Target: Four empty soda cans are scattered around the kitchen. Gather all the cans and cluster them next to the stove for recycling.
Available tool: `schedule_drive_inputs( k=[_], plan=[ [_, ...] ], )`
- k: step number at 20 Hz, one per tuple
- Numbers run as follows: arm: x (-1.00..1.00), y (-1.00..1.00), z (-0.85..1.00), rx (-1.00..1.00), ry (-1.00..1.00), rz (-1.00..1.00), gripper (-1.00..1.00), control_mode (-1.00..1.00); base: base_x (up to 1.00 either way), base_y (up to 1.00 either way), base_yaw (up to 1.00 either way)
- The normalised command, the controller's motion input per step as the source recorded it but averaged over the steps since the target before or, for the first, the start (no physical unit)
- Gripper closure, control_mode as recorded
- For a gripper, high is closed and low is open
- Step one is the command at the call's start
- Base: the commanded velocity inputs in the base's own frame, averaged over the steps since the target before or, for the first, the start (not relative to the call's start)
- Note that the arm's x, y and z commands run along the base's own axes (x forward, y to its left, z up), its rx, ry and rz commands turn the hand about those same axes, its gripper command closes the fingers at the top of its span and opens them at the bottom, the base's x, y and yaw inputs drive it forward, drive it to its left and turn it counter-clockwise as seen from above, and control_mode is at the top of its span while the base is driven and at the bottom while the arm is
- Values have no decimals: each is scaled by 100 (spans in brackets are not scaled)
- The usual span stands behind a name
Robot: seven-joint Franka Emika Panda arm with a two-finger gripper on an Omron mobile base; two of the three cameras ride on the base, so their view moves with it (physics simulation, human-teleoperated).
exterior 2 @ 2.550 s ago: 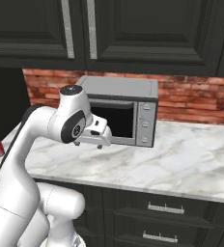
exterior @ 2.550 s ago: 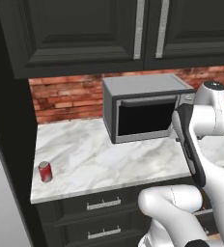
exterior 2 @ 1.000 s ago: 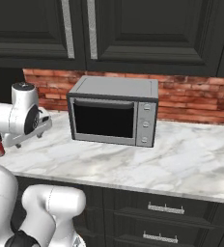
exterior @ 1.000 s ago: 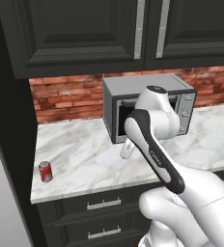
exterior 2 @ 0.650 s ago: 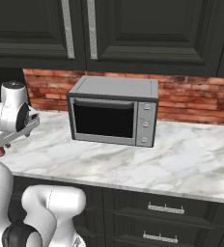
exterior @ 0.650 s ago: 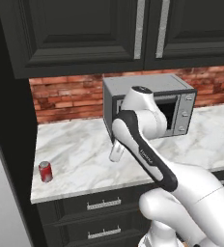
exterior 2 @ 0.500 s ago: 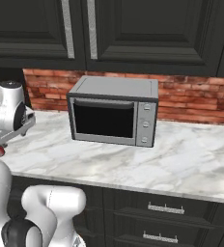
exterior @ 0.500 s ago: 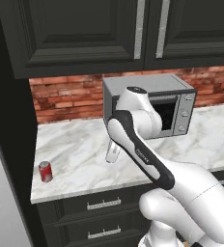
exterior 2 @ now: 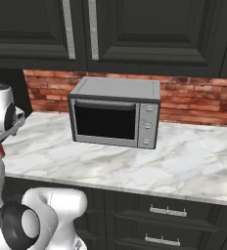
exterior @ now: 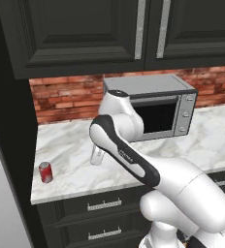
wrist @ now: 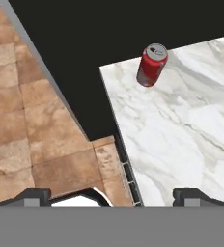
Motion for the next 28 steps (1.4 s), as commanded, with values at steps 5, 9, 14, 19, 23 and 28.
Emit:
schedule_drive_inputs(
  k=[5, 9, 14, 19, 23, 28],
  plan=[
    [20, 8, -4, 0, -2, 13, -100, -100, 0, 0, 0],
    [15, 5, -3, 3, 0, 15, -100, -100, 0, 0, 0],
    [12, 48, -14, 0, 0, 6, -100, -100, 0, 0, 0],
    [17, 55, -7, -1, 0, 1, -100, -100, 0, 0, 0],
    [29, 37, -3, -6, 0, 0, -100, -100, 0, 0, 0],
    [33, 33, -10, -6, 0, 0, -100, -100, 0, 0, 0]
  ],
)
